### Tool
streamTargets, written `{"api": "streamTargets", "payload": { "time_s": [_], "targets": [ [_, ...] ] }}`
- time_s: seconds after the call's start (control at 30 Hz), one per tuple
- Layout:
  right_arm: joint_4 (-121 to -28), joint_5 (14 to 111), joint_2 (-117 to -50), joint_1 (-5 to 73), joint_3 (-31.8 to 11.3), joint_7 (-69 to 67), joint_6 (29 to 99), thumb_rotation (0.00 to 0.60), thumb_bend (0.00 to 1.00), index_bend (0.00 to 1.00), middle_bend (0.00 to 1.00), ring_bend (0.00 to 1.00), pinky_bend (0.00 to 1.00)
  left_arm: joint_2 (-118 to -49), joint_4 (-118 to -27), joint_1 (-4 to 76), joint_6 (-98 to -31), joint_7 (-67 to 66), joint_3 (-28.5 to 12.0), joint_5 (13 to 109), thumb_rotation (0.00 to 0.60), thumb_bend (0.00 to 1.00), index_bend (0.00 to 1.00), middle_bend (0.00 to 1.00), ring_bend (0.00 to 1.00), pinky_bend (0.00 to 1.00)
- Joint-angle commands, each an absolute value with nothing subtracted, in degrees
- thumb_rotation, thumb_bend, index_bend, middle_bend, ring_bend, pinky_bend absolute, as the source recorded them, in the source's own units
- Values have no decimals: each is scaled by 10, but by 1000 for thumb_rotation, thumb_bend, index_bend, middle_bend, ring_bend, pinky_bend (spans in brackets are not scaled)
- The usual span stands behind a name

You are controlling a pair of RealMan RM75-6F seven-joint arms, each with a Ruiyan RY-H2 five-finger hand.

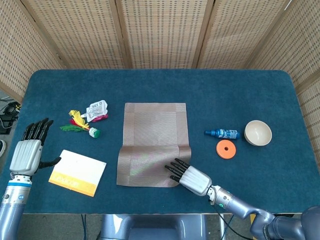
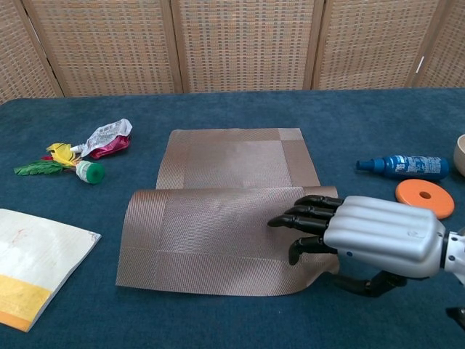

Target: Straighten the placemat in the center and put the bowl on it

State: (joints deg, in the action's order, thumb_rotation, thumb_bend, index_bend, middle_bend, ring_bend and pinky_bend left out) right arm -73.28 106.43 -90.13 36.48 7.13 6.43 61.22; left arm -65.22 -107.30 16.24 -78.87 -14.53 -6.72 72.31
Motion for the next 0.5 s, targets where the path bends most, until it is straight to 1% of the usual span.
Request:
{"api": "streamTargets", "payload": {
  "time_s": [0.03,0.17,0.4,0.5],
  "targets": [
    [-730,1063,-900,366,73,67,611,600,646,361,0,0,0,-652,-1073,162,-788,-145,-67,723,600,0,0,0,0,0],
    [-725,1056,-897,365,75,70,607,600,655,424,0,0,0,-652,-1072,163,-785,-146,-68,723,600,0,0,0,0,0],
    [-713,1052,-899,365,76,61,614,600,679,488,0,0,0,-655,-1072,162,-786,-152,-68,725,600,0,0,0,0,0],
    [-705,1053,-902,365,76,58,619,600,687,533,0,0,0,-655,-1072,162,-786,-153,-67,727,600,0,0,0,0,0]
  ]
}}
